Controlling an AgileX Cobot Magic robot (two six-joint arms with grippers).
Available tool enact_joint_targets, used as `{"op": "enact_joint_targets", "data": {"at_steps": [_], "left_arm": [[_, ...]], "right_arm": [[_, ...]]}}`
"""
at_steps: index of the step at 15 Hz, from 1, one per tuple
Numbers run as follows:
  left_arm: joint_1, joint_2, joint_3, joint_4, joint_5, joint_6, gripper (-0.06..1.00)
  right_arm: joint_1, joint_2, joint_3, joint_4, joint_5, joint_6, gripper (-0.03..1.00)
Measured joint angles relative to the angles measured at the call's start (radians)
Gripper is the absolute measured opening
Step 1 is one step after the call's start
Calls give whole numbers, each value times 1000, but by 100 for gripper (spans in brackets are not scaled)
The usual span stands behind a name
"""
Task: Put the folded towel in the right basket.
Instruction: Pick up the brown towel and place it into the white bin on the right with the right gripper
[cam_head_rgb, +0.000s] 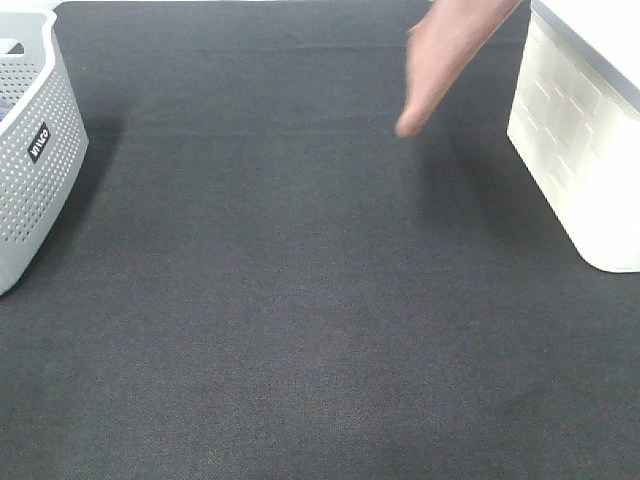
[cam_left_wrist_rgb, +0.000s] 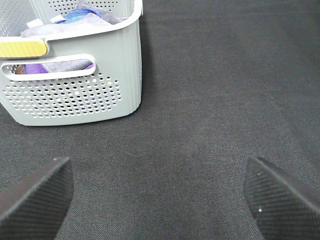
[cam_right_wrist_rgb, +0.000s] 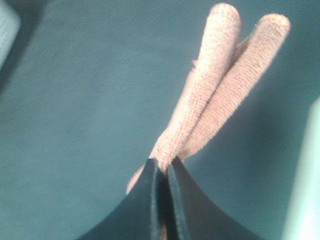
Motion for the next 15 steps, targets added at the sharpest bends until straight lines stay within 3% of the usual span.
{"op": "enact_joint_targets", "data": {"at_steps": [4,11,15], "left_arm": [[0,0,0,0,0,0,88],[0,0,0,0,0,0,88],[0,0,0,0,0,0,88]], "right_arm": [[-36,-53,0,-82,-22,45,0],[-443,-52,0,8,-65,49,0],[-502,52,0,35,-54,45,0]]}}
